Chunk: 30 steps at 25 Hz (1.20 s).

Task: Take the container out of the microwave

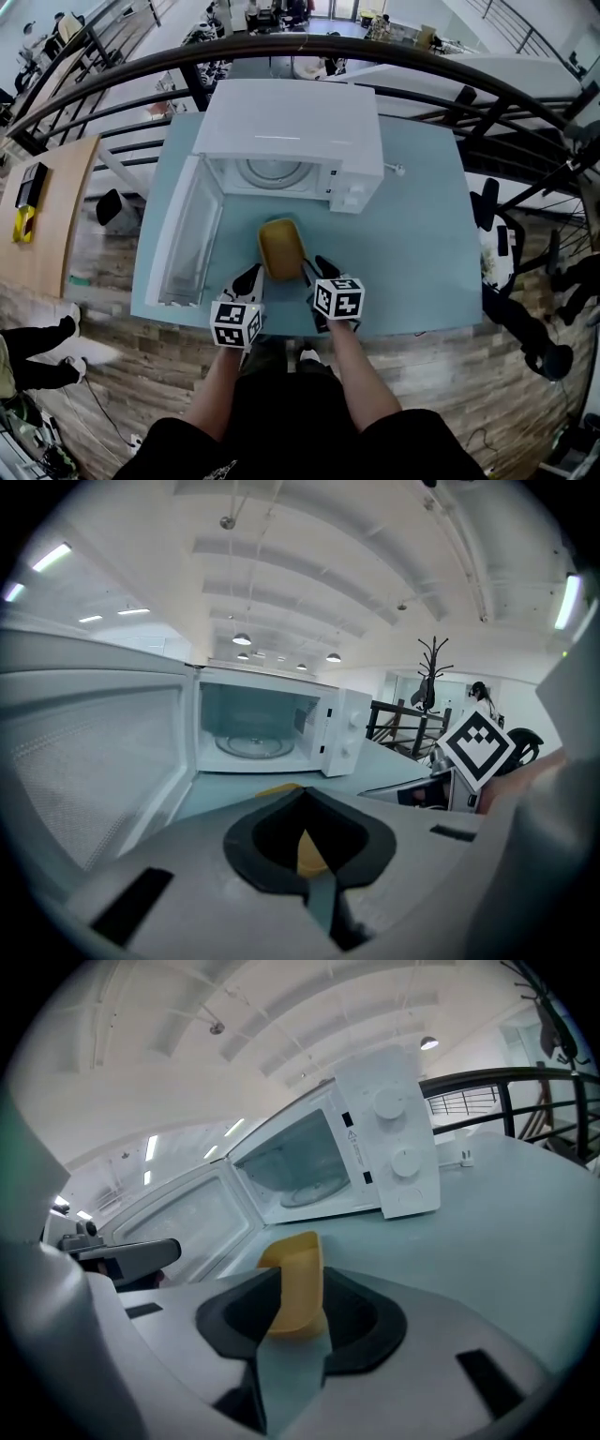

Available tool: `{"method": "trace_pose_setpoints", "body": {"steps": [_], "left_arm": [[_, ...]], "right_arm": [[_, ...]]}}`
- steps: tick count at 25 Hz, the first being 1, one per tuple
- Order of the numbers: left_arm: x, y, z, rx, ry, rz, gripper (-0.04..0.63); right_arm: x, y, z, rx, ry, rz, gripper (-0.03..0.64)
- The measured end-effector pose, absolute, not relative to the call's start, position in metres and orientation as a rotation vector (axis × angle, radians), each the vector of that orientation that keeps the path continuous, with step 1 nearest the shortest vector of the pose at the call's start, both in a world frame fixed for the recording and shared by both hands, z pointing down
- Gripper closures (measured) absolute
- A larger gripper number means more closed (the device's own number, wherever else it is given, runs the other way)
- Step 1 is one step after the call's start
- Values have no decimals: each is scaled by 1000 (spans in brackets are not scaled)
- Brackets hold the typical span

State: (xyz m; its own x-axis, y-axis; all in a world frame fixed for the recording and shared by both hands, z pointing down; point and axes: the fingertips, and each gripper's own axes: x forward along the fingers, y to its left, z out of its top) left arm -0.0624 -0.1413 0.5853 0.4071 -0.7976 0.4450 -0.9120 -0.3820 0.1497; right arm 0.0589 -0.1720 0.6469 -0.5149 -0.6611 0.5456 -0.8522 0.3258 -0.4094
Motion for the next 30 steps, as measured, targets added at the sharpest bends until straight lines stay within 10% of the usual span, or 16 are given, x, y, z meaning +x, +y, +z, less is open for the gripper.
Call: {"method": "trace_pose_setpoints", "body": {"steps": [9, 30], "left_arm": [[-47, -117, 541, 2374, -1462, 377, 588], [-34, -58, 451, 2379, -1739, 176, 588]], "right_arm": [[60, -142, 599, 1274, -2439, 874, 607], [101, -87, 497, 1294, -2661, 735, 611]]}}
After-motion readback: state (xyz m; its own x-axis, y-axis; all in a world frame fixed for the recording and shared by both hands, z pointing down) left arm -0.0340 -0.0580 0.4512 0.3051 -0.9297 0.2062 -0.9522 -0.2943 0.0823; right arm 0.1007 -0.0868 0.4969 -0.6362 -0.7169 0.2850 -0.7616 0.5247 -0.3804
